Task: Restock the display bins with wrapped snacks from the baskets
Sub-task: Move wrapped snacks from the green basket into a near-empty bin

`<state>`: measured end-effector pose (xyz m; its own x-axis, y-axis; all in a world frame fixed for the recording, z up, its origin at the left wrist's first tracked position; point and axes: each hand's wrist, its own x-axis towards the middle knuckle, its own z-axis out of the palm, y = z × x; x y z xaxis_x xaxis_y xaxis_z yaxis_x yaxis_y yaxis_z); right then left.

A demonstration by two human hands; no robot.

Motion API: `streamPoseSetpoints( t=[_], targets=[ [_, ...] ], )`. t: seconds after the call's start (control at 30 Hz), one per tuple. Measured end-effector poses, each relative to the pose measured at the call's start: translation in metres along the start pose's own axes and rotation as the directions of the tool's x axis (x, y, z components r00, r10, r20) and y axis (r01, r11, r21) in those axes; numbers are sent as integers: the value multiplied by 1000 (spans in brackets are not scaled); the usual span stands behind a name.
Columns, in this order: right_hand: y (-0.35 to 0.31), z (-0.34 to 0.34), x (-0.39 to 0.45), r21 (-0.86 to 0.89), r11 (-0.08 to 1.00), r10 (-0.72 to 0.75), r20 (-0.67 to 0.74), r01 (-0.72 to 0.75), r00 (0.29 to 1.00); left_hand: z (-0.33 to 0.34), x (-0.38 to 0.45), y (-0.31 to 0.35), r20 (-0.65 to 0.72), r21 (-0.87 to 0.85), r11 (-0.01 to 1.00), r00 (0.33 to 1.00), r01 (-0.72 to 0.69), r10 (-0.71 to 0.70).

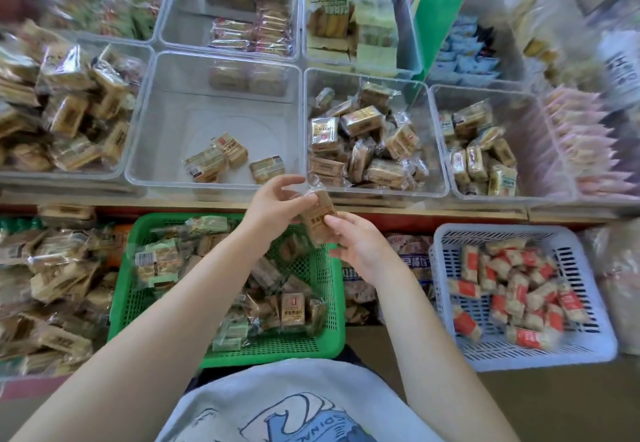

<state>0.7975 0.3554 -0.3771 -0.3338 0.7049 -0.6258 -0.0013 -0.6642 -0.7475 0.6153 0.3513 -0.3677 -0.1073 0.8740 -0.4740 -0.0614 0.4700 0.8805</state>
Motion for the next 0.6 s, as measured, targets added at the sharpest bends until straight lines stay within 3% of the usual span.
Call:
streamPoseSetpoints(
  t=[0.07, 0.13, 0.2, 0.3, 0.47, 0.6],
  targets=[
    [-16, -13, 0, -57, 998, -33, -49, 30, 998, 6, 8, 10, -90, 66, 995, 993, -76, 82],
    [-37, -27, 6, 36, 997, -63, -167, 70, 984, 8, 17, 15, -168, 261, 951, 963, -164, 212],
    [-64, -43, 19, 163, 975, -96, -299, 150, 949, 4, 29, 12, -153, 541, 819, 935, -191, 319],
    [-107, -61, 49, 324, 909, -126, -389, 264, 913, -2, 45, 1, -64, 772, 622, 958, -131, 280],
    [-128, -64, 74, 255, 952, -53, -406, 169, 912, 0, 49, -14, -29, 867, 487, 963, -110, 269],
    [-94, -36, 53, 72, 986, -130, -236, 151, 963, -7, 47, -20, 17, 907, 398, 957, -136, 290]
  ],
)
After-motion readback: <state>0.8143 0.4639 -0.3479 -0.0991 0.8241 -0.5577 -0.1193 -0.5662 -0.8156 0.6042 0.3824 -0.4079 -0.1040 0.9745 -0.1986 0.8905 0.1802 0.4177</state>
